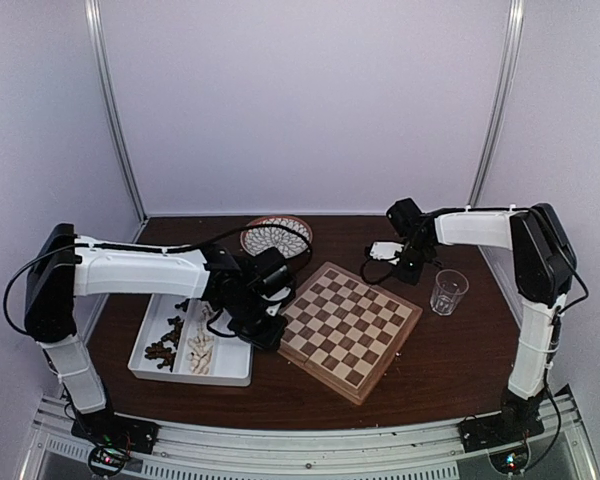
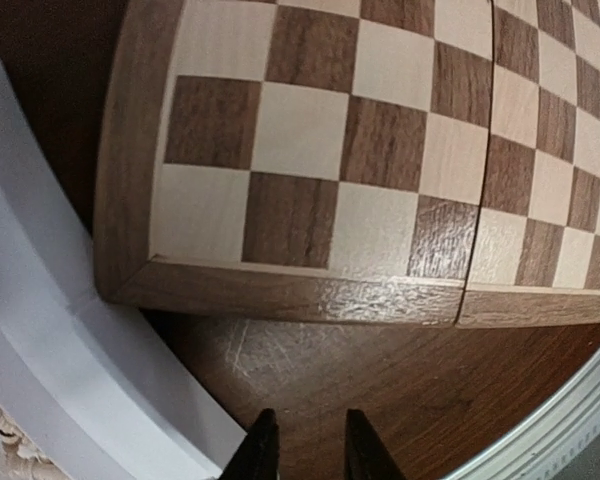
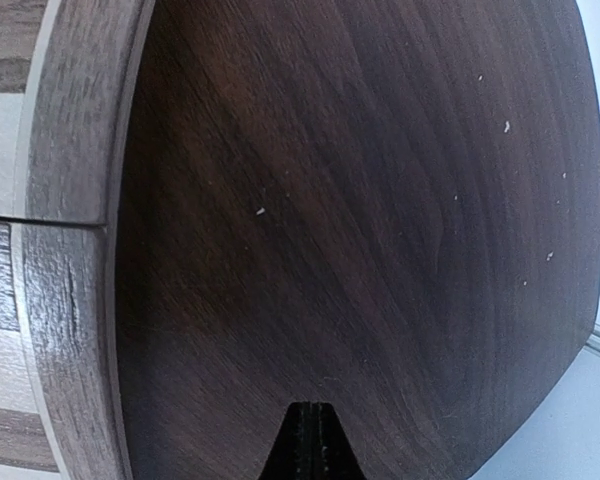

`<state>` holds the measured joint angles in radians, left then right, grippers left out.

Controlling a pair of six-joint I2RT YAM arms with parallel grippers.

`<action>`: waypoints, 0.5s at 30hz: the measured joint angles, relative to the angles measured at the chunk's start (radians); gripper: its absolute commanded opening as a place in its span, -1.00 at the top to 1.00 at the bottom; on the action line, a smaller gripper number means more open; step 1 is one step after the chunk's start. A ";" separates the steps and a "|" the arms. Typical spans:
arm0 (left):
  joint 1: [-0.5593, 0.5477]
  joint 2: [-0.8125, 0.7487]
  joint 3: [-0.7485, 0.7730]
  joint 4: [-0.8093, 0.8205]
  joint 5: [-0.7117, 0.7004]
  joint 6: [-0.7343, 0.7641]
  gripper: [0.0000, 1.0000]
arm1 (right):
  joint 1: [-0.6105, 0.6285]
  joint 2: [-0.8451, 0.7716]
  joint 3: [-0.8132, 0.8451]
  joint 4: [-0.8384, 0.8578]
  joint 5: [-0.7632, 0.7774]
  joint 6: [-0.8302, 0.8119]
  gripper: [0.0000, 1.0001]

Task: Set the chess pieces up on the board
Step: Adjust the chessboard at the center of the board.

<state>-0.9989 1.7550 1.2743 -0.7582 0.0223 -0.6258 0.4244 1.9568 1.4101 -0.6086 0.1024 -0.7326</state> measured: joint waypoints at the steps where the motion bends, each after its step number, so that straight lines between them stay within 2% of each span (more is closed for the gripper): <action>1: -0.006 0.026 0.011 -0.001 0.003 -0.004 0.79 | -0.005 0.004 0.000 -0.003 0.000 -0.001 0.97; 2: -0.010 0.048 0.019 -0.002 0.007 -0.008 0.87 | -0.006 0.007 0.000 -0.006 -0.001 -0.002 0.97; 9: -0.012 0.123 0.063 -0.033 -0.010 -0.035 0.99 | -0.011 0.008 -0.001 -0.023 -0.018 -0.003 0.98; 15: -0.012 0.222 0.156 -0.090 -0.061 -0.039 1.00 | -0.011 0.008 -0.018 -0.034 -0.042 -0.003 0.98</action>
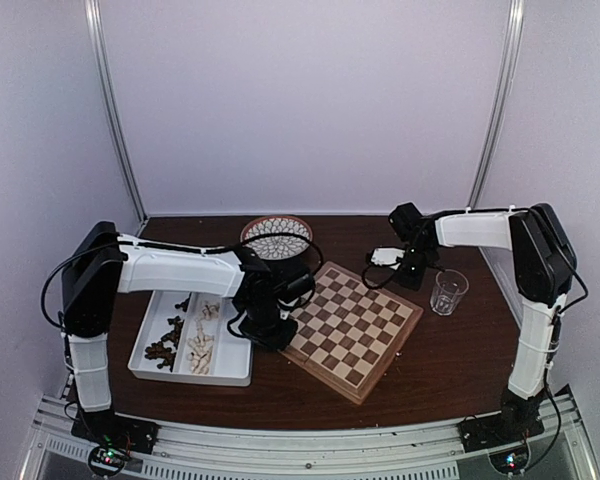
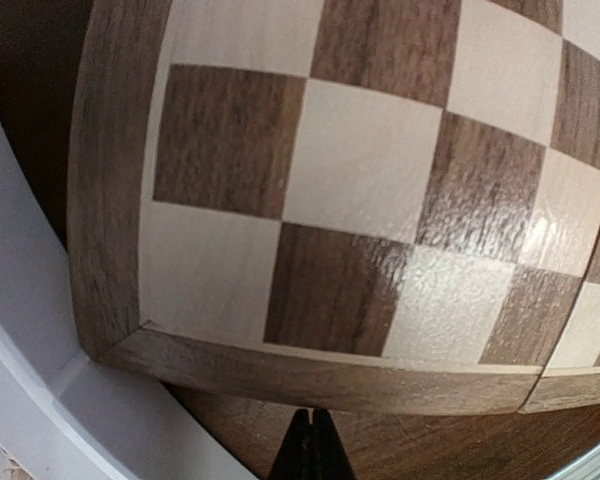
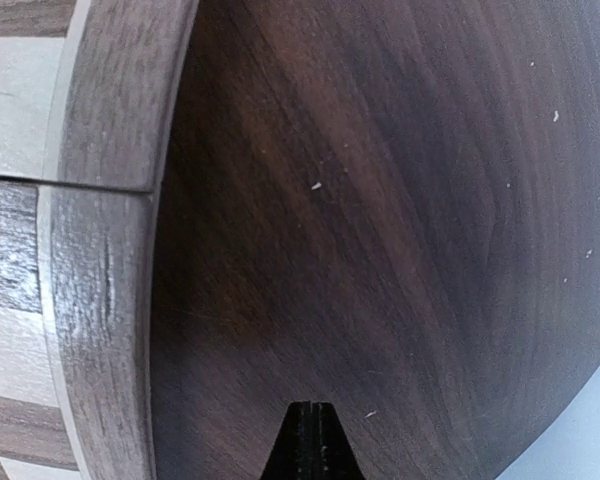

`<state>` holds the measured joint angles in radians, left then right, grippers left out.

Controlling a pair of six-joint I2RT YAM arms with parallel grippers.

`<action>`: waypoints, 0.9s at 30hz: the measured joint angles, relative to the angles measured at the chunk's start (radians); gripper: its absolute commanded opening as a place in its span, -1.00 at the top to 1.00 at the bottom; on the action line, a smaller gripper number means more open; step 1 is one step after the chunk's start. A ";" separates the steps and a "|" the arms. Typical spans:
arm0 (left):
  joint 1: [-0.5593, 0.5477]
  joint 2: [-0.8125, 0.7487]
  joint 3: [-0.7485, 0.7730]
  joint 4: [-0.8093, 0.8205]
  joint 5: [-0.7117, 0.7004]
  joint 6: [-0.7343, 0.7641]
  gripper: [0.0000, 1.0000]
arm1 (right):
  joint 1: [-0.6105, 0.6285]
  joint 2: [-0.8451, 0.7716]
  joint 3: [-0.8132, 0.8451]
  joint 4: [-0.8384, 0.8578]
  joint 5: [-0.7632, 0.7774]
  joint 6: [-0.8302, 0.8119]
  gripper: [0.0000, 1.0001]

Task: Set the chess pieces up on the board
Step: Adjust the chessboard at the center of the board.

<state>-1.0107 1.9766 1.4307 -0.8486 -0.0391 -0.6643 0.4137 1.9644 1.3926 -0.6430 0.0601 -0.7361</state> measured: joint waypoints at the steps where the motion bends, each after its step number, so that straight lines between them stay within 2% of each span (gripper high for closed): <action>1: 0.000 0.012 0.014 -0.016 -0.006 0.000 1.00 | 0.000 0.000 -0.004 -0.003 -0.005 0.001 0.98; 9: 0.006 0.106 0.074 -0.050 -0.026 0.000 1.00 | 0.000 -0.006 -0.078 -0.036 -0.065 0.002 0.98; 13: 0.009 0.108 0.082 -0.058 -0.051 0.002 0.72 | 0.006 -0.065 -0.142 -0.049 -0.091 0.002 0.97; 17: 0.032 0.109 0.103 -0.074 -0.048 0.014 0.62 | 0.030 -0.154 -0.217 -0.084 -0.113 0.003 0.95; 27: 0.106 0.119 0.146 -0.058 0.077 0.074 0.57 | 0.109 -0.265 -0.303 -0.142 -0.199 0.046 0.92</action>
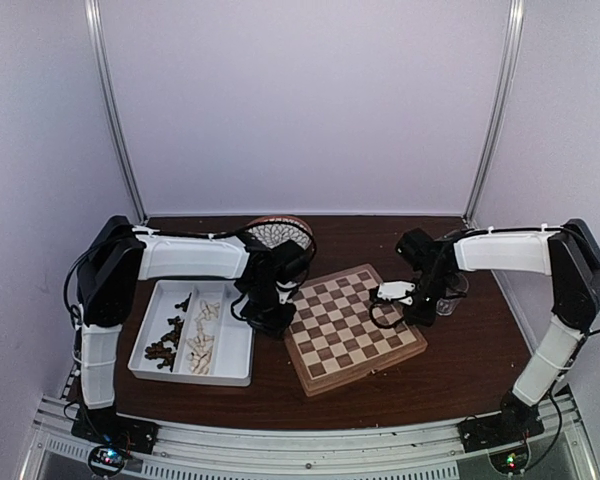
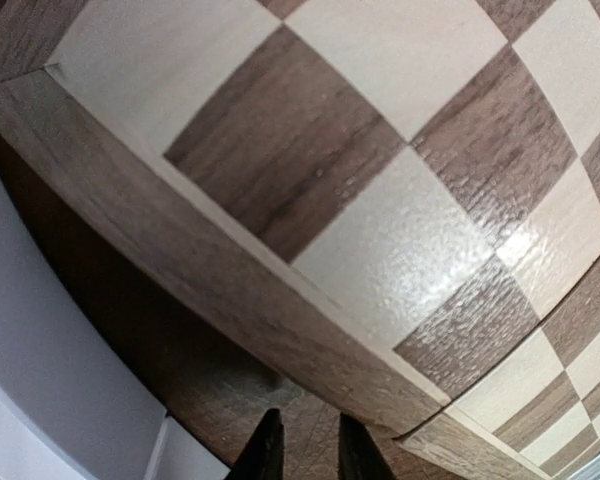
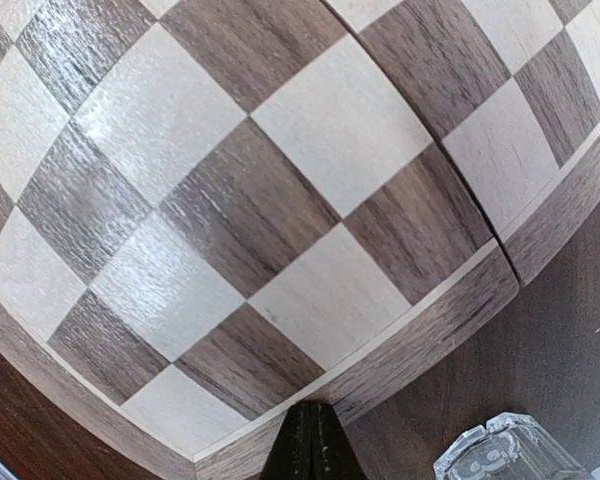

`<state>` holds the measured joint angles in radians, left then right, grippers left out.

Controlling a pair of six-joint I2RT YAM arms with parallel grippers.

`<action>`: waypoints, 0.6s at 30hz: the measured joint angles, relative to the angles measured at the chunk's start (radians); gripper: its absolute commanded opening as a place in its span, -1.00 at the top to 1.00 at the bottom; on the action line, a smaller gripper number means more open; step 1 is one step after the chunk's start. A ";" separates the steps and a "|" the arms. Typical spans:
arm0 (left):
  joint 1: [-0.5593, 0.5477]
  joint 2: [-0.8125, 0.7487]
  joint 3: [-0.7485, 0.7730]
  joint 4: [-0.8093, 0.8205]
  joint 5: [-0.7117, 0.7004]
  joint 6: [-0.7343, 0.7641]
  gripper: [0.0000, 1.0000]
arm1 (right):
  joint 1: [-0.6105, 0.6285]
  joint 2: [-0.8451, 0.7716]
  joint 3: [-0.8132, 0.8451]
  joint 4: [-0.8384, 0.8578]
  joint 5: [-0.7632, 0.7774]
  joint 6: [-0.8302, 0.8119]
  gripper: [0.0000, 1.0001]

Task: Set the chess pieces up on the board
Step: Adjust the chessboard at the center of the board.

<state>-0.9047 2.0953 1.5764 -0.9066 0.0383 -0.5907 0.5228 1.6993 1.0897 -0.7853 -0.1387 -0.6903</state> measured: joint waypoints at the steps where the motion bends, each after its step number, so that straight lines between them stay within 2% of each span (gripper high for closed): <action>1: 0.000 0.003 0.000 -0.003 0.007 0.003 0.57 | 0.005 -0.002 -0.002 0.002 0.000 0.005 0.92; 12: 0.000 -0.007 -0.033 0.028 0.039 0.018 0.46 | 0.085 -0.065 -0.061 -0.039 -0.040 0.012 0.97; 18: -0.014 -0.119 -0.123 0.081 0.041 0.030 0.46 | 0.063 -0.135 -0.055 -0.093 -0.043 0.024 1.00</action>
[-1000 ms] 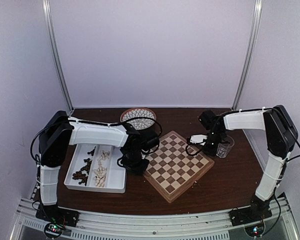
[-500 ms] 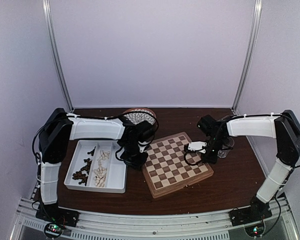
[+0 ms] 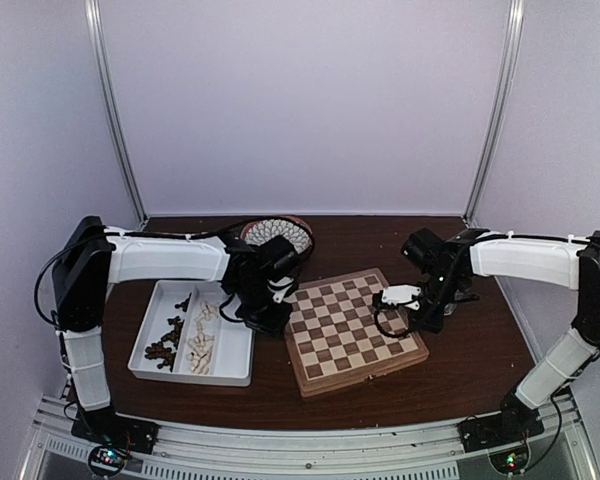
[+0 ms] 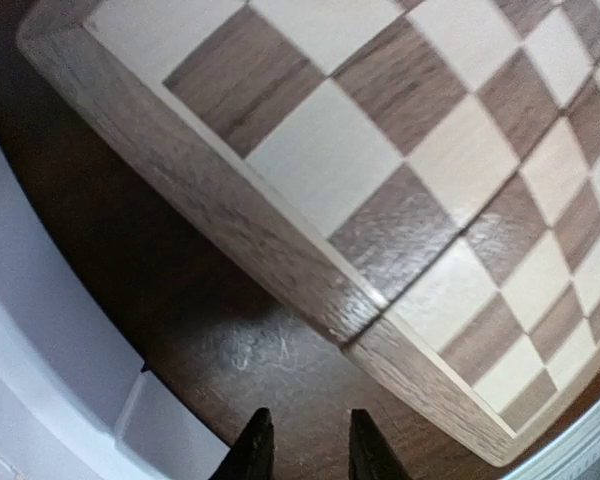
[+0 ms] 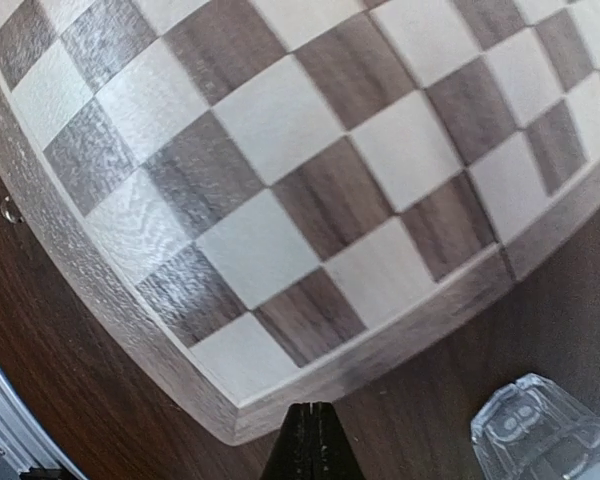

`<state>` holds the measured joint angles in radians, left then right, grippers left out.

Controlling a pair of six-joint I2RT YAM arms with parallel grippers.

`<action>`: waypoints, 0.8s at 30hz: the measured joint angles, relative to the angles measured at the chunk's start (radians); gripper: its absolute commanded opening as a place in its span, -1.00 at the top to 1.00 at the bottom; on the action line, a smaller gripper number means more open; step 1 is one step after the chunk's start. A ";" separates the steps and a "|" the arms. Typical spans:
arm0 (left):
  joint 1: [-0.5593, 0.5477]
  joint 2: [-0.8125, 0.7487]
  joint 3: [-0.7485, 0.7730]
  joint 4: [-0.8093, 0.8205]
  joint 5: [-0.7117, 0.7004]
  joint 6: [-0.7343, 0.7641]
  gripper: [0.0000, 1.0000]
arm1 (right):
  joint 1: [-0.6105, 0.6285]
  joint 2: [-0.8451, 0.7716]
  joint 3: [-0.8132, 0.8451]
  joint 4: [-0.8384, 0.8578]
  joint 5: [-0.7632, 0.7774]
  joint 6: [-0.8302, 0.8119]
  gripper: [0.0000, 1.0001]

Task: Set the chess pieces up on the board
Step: Adjust the chessboard at the center of the board.

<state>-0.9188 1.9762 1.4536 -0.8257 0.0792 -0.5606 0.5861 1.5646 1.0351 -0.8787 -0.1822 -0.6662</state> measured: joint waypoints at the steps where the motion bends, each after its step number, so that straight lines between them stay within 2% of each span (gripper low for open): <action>1: -0.005 -0.030 -0.007 0.007 -0.001 0.006 0.46 | -0.016 -0.014 0.011 -0.003 0.003 0.002 1.00; 4: -0.014 -0.104 -0.010 0.021 -0.011 0.014 0.44 | -0.049 -0.040 0.029 0.003 0.026 0.005 1.00; 8: -0.019 -0.192 -0.012 0.011 -0.055 0.022 0.08 | -0.071 -0.042 0.012 0.021 0.079 -0.001 1.00; 10: -0.018 -0.230 -0.012 -0.007 -0.086 0.025 -0.14 | -0.072 -0.043 -0.023 0.044 0.097 -0.013 1.00; 12: -0.017 -0.262 -0.015 -0.032 -0.120 0.031 -0.71 | -0.071 -0.043 -0.069 0.065 0.116 -0.023 1.00; 13: -0.014 -0.281 -0.020 -0.048 -0.135 0.032 -0.83 | -0.071 -0.042 -0.087 0.069 0.126 -0.027 1.00; 15: -0.007 -0.323 -0.037 -0.081 -0.163 0.024 -0.83 | -0.071 -0.041 -0.123 0.080 0.152 -0.038 1.00; 20: 0.061 -0.452 -0.140 -0.136 -0.219 0.009 -0.58 | -0.059 -0.037 -0.180 0.111 0.171 -0.045 1.00; 24: 0.122 -0.539 -0.245 -0.159 -0.259 -0.003 -0.59 | -0.020 -0.037 -0.190 0.112 0.145 -0.043 0.99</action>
<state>-0.7971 1.4368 1.2091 -0.9844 -0.1795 -0.5632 0.5663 1.5280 0.8455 -0.7670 -0.0376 -0.7094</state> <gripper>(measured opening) 0.792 0.010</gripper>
